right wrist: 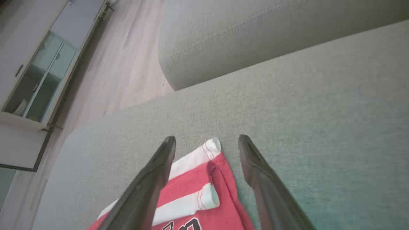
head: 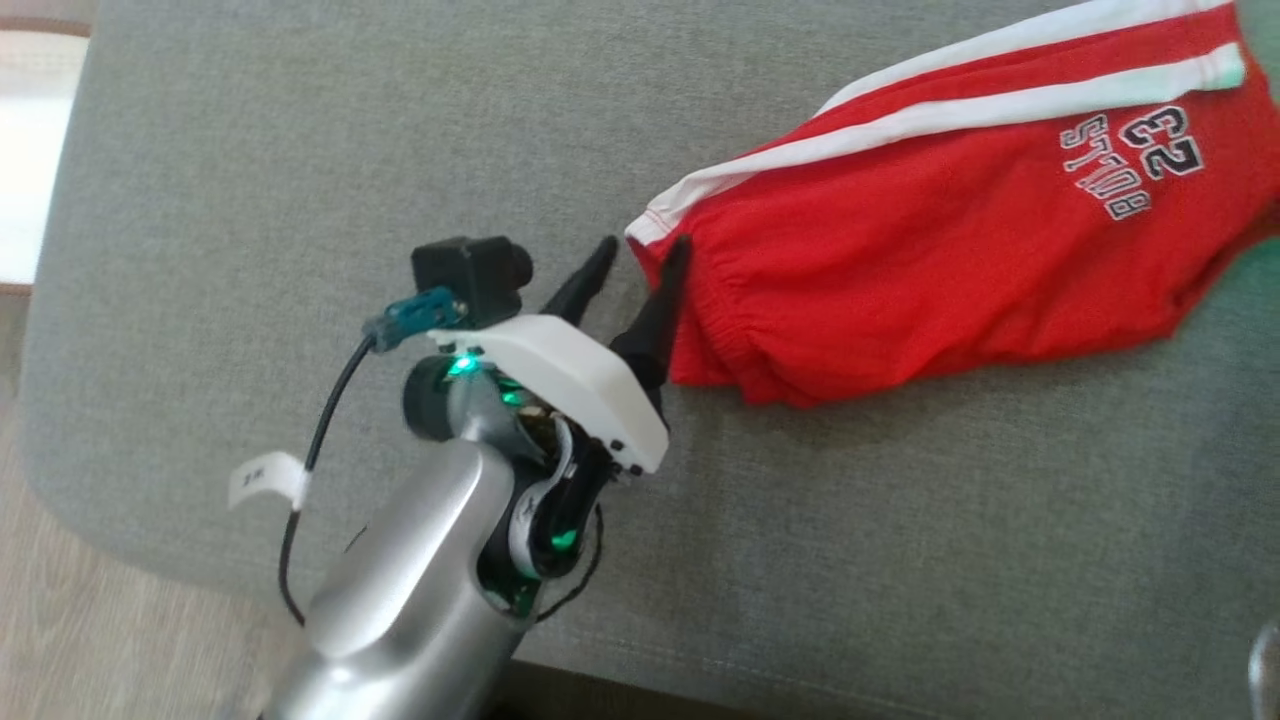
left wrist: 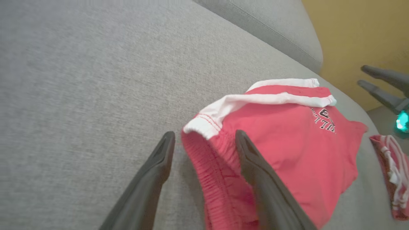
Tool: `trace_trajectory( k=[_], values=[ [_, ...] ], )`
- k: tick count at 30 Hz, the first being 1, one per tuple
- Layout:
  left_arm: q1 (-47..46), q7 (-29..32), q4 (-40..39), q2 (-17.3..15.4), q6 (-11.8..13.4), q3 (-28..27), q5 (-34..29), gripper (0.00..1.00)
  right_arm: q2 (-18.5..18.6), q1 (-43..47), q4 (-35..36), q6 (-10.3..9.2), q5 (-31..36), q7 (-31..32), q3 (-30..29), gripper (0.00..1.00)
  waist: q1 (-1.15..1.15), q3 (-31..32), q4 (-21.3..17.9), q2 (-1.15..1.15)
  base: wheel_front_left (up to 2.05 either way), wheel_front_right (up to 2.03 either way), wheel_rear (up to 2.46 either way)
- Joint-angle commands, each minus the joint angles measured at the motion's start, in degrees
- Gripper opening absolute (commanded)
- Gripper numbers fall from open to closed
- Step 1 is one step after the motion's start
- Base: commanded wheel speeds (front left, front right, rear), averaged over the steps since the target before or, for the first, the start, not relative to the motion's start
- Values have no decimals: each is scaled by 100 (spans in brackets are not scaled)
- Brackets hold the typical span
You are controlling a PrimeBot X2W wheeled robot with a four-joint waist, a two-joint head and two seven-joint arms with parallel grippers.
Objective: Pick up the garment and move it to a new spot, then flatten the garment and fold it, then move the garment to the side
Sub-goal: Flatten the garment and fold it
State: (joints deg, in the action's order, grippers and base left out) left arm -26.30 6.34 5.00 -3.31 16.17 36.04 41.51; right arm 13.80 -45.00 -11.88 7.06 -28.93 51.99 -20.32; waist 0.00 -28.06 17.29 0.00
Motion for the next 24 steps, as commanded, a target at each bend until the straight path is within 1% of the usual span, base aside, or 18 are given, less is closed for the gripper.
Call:
trace_trajectory(
  k=[1, 7, 10, 13, 16, 19, 24],
  values=[
    [15, -120, -254, -158, 64, -185, -131, 100, 127, 67, 331, 43, -28, -16, 189, 100, 0, 9, -59, 0, 0, 0, 0],
    [383, -950, -728, -342, 480, -149, -836, 100, 620, 1105, 854, 43, -201, 106, 944, 100, 0, 41, -172, 0, 0, 0, 0],
    [572, -1393, -824, -348, 640, -47, -1169, 100, 789, 1408, 896, 43, -196, 58, 1126, 100, 0, 50, -153, 0, 0, 0, 0],
    [698, -1760, -764, -356, 745, 64, -1466, 100, 895, 1483, 823, 43, -135, 14, 1193, 100, 0, 31, -73, 0, 0, 0, 0],
    [803, -1987, -758, -295, 796, 116, -1649, 100, 968, 1373, 653, 43, 10, -21, 1171, 100, 0, -11, 14, 0, 0, 0, 0],
    [899, -2087, -751, -228, 785, 156, -1789, 100, 1006, 1197, 397, 43, 219, -26, 1158, 100, 0, -46, 113, 0, 0, 0, 0],
    [1009, -2129, -730, -119, 735, 74, -1960, 100, 946, 1087, 5, 43, 435, 138, 1356, 100, 0, -46, 212, 0, 0, 0, 0]
  ],
)
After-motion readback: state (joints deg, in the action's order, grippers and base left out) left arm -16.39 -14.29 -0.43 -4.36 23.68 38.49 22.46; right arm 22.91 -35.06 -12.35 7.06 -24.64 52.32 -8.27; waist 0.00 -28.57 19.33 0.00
